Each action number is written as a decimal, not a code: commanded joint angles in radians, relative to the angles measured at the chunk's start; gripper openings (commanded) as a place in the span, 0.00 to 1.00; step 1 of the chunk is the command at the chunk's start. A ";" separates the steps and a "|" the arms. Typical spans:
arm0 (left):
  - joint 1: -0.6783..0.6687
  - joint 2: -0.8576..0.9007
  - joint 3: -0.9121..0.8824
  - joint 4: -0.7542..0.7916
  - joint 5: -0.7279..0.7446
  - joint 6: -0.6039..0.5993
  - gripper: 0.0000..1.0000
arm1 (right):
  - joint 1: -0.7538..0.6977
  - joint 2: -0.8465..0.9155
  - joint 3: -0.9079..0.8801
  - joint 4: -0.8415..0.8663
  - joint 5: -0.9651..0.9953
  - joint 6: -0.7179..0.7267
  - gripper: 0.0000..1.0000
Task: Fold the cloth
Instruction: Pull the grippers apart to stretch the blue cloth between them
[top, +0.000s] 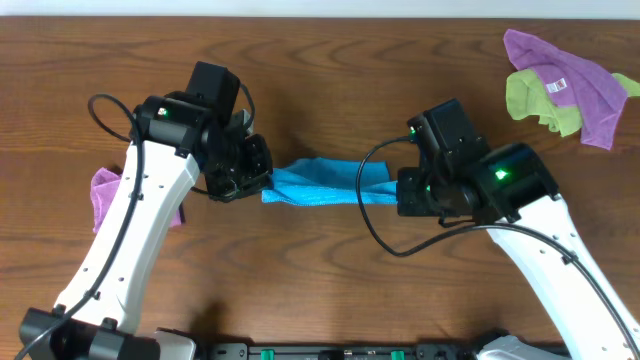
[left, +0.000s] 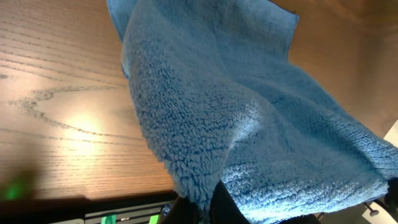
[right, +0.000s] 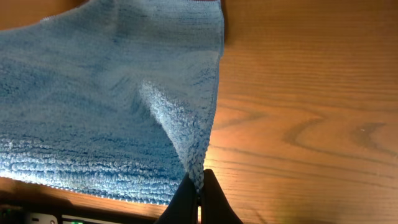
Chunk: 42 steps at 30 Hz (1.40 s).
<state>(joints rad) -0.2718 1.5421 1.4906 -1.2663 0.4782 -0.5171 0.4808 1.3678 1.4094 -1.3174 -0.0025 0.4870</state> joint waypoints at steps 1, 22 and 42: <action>0.003 0.000 0.019 -0.023 -0.033 0.036 0.06 | 0.004 -0.002 -0.003 -0.019 0.033 0.013 0.01; 0.002 -0.041 0.019 -0.171 0.021 0.068 0.06 | 0.005 -0.144 -0.003 -0.231 0.011 0.058 0.01; -0.037 -0.190 0.019 -0.158 0.091 -0.085 0.06 | 0.005 -0.216 0.027 -0.207 -0.069 0.085 0.01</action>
<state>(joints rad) -0.3088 1.3560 1.4910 -1.4239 0.5915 -0.5770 0.4885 1.1580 1.4101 -1.5208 -0.0994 0.5499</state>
